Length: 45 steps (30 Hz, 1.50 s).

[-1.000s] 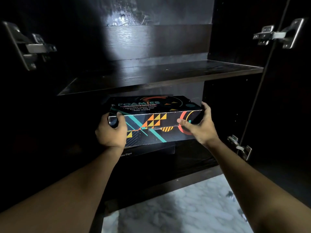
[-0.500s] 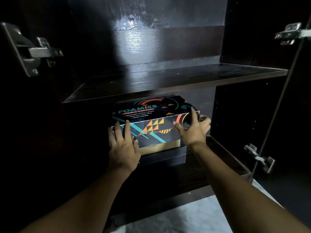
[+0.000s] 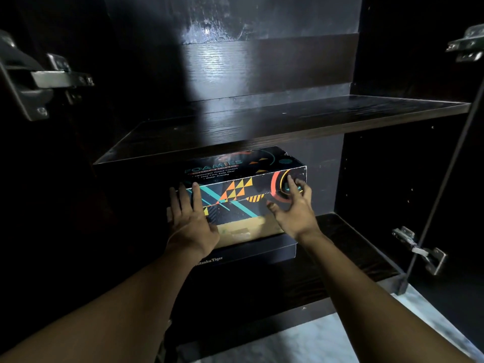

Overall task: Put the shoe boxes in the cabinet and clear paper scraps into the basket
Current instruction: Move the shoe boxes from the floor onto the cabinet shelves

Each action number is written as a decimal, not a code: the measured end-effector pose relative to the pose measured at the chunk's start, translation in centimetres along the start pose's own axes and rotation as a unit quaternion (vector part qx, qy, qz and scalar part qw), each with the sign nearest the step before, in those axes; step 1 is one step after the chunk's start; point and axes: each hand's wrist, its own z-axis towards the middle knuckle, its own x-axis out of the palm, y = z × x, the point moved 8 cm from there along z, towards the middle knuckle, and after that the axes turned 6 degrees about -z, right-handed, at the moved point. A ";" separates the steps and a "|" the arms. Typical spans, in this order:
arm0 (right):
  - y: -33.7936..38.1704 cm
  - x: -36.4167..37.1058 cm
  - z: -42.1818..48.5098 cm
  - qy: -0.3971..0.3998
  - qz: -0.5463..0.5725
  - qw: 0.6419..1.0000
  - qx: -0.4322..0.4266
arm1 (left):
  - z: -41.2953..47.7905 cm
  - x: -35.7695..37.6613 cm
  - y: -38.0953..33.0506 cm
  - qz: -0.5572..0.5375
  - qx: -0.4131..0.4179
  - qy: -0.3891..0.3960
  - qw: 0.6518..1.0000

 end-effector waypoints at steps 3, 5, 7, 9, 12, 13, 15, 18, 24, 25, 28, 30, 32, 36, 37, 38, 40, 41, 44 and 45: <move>0.3 -0.5 -0.5 0.023 -0.002 1.000 0.007 | -0.1 -0.4 0.3 0.002 0.002 0.009 1.000; 0.5 -0.8 -0.8 0.053 -0.004 0.999 0.008 | -0.2 -0.8 0.5 0.005 -0.004 0.023 1.000; 0.6 -1.1 -1.2 0.075 -0.015 0.997 0.012 | -0.1 -1.0 0.4 0.009 -0.019 0.057 0.998; 0.4 -1.7 -1.4 0.068 -0.013 0.997 0.024 | 0.0 -1.0 0.1 0.013 -0.046 0.102 0.994; 0.3 -3.4 -2.1 0.038 0.005 0.998 0.044 | -0.1 -2.0 -1.3 0.031 -0.057 0.114 0.991; 0.3 -4.2 -2.4 0.023 0.003 0.999 0.049 | -0.4 -2.5 -2.3 0.037 -0.039 0.103 0.993; 0.2 -6.1 -3.3 -0.006 -0.014 0.998 0.060 | -1.2 -3.5 -5.1 0.018 0.019 0.080 0.996; 0.2 -9.4 -5.3 -0.033 -0.060 0.995 0.075 | -2.9 -4.1 -9.8 -0.079 0.084 0.101 0.988; 0.6 -18.5 -11.6 -0.075 -0.184 0.977 0.076 | -8.1 -4.8 -20.7 -0.225 0.190 0.163 0.942; 0.5 -20.1 -12.9 -0.089 -0.200 0.972 0.081 | -9.2 -5.1 -22.4 -0.244 0.207 0.168 0.932; -0.1 -24.5 -17.9 -0.130 -0.243 0.955 0.112 | -12.9 -5.8 -27.3 -0.303 0.251 0.193 0.899; -0.5 -27.0 -21.9 -0.153 -0.278 0.938 0.142 | -15.5 -6.4 -30.0 -0.328 0.272 0.220 0.878; -0.8 -29.3 -26.2 -0.174 -0.310 0.918 0.178 | -18.3 -6.9 -32.7 -0.343 0.305 0.240 0.855; -0.7 -35.1 -37.4 -0.231 -0.378 0.860 0.251 | -26.6 -8.6 -38.9 -0.376 0.391 0.305 0.783; -0.5 -36.4 -40.6 -0.246 -0.394 0.843 0.271 | -29.2 -9.2 -40.4 -0.381 0.409 0.327 0.762; -0.1 -37.8 -43.8 -0.256 -0.409 0.825 0.293 | -31.6 -10.0 -41.8 -0.392 0.420 0.345 0.742; 0.5 -40.2 -49.8 -0.274 -0.429 0.790 0.342 | -36.9 -11.7 -44.4 -0.417 0.440 0.383 0.698; 0.8 -41.2 -52.6 -0.287 -0.430 0.774 0.366 | -39.6 -12.4 -45.6 -0.424 0.450 0.405 0.673; 1.6 -43.2 -61.1 -0.342 -0.413 0.728 0.427 | -48.3 -14.4 -48.7 -0.427 0.487 0.466 0.603; 1.8 -43.5 -63.9 -0.362 -0.409 0.711 0.441 | -51.1 -15.2 -49.4 -0.426 0.493 0.484 0.584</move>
